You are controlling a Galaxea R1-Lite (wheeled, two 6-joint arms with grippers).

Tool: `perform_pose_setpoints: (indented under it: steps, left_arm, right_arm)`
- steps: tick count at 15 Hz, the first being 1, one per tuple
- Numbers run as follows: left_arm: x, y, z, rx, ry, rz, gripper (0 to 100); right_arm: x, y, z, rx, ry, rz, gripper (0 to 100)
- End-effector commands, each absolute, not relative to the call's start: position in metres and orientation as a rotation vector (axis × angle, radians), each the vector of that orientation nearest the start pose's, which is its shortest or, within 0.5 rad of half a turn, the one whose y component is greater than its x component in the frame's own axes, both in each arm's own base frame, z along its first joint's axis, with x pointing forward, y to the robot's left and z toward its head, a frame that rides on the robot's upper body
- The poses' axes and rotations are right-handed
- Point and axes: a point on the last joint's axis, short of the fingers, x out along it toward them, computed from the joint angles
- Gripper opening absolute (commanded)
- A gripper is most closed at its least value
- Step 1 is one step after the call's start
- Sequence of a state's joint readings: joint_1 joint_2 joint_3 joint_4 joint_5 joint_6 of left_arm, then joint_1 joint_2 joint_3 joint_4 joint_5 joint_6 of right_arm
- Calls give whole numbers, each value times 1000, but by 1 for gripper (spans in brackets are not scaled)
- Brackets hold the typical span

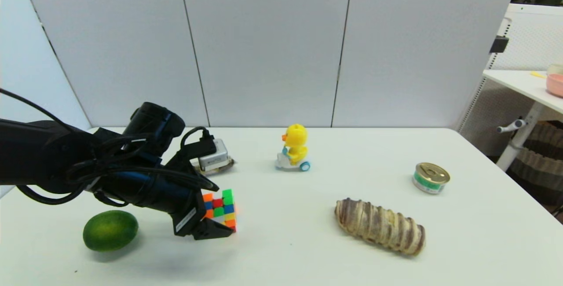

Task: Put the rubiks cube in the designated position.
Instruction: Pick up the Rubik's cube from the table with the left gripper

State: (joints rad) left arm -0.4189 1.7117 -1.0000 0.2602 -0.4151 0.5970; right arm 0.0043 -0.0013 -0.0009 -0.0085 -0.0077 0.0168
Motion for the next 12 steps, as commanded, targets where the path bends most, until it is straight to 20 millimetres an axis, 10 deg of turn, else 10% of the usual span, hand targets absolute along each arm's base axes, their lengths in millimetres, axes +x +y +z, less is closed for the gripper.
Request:
perform_pose_setpoints:
  steps: [1, 12]
  left_arm:
    - [260, -126, 141, 515, 795, -1051, 100]
    - [267, -128, 130, 512, 830, -1053, 100]
  right_arm:
    - [-23, 0, 77, 17, -11, -3, 100]
    - [-23, 0, 76, 17, -9, -3, 100]
